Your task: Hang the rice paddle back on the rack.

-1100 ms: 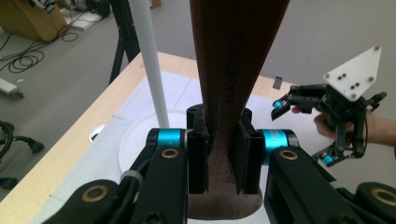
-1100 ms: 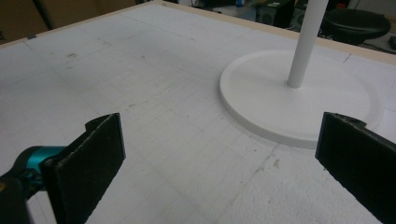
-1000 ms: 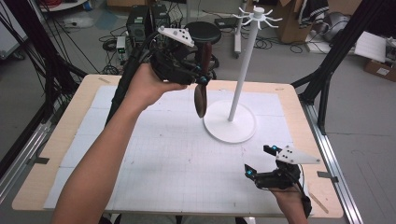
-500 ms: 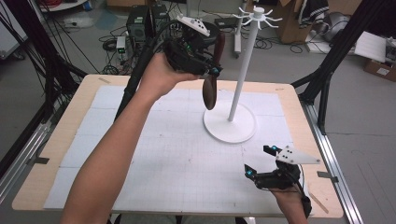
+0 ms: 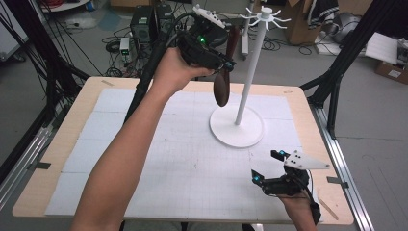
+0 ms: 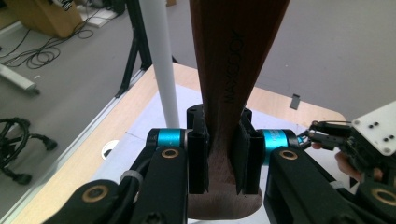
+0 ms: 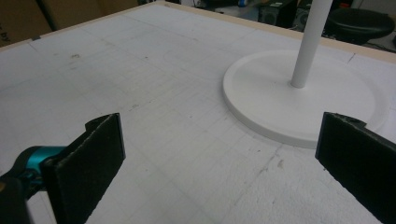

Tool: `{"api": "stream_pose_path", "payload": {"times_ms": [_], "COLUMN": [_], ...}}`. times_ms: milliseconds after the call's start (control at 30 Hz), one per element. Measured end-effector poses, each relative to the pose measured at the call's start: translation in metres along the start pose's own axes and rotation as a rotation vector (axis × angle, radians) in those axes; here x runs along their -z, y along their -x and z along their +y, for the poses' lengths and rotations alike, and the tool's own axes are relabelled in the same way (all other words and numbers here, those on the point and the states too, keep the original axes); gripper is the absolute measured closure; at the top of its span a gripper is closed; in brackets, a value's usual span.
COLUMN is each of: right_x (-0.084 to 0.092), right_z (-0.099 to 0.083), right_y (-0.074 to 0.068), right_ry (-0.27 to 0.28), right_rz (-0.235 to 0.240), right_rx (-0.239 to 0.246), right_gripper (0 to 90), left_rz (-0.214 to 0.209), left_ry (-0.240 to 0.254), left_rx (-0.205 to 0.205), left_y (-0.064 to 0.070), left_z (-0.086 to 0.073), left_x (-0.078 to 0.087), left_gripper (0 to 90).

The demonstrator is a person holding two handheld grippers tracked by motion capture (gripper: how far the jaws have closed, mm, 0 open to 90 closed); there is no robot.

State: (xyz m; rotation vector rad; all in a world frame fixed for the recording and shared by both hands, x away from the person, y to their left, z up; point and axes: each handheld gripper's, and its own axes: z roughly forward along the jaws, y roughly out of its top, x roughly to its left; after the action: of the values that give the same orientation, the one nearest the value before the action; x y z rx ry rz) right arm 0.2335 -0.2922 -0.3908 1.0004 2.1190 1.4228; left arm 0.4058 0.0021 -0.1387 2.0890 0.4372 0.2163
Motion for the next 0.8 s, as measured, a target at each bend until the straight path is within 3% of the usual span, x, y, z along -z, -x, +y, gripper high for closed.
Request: {"api": "stream_pose_path", "payload": {"times_ms": [800], "right_x": [0.001], "right_z": [0.000], "right_y": [0.000], "right_ry": [0.009], "right_rz": [0.003], "right_rx": [-0.002], "right_gripper": [0.5], "left_rz": [0.076], "left_ry": [-0.035], "left_rx": [0.028], "left_y": [-0.007], "left_z": [0.023], "left_x": [-0.022], "left_gripper": [77.7]}}
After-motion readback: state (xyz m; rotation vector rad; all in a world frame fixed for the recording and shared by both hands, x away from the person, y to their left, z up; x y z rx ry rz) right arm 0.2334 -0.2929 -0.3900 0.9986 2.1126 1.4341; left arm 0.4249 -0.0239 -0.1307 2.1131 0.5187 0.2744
